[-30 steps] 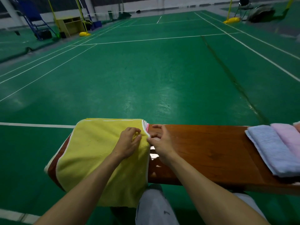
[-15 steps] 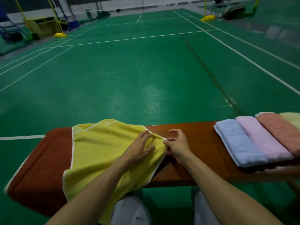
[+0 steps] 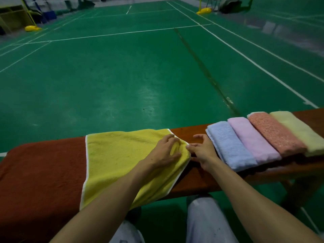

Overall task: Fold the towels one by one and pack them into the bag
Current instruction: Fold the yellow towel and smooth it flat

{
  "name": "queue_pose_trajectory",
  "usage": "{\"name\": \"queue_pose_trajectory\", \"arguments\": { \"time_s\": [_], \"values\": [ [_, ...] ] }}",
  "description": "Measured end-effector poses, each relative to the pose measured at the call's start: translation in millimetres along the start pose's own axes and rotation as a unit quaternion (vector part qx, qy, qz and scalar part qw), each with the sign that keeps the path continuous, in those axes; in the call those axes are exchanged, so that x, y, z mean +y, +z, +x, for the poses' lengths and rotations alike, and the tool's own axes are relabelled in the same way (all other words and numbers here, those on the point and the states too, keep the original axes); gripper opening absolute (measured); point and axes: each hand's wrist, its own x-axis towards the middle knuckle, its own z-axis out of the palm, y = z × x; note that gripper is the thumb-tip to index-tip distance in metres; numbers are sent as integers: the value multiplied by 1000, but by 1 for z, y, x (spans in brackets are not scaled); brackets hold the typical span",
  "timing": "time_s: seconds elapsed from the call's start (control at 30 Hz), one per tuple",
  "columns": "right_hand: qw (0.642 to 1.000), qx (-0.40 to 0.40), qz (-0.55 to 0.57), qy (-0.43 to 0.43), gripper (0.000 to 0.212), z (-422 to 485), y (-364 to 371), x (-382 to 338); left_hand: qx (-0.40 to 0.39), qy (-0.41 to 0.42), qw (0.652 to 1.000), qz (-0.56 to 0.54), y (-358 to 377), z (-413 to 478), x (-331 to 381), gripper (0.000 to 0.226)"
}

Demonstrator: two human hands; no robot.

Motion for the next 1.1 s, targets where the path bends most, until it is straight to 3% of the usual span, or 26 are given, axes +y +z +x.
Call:
{"name": "queue_pose_trajectory", "arguments": {
  "time_s": [0.2,0.3,0.8,1.1],
  "values": [
    [994,-112,-3,11,45,-15,22,6,-16,72,996,49,-18,-8,4,61],
    [991,-134,0,17,49,-20,29,10,-46,80,994,61,-28,-16,3,44],
    [954,-234,-174,-66,44,-46,47,8,-60,42,997,-8,-59,-69,-22,19],
    [936,-261,-226,-68,37,-51,57,4,0,-72,994,-84,-75,-85,-43,12]
  ]
}}
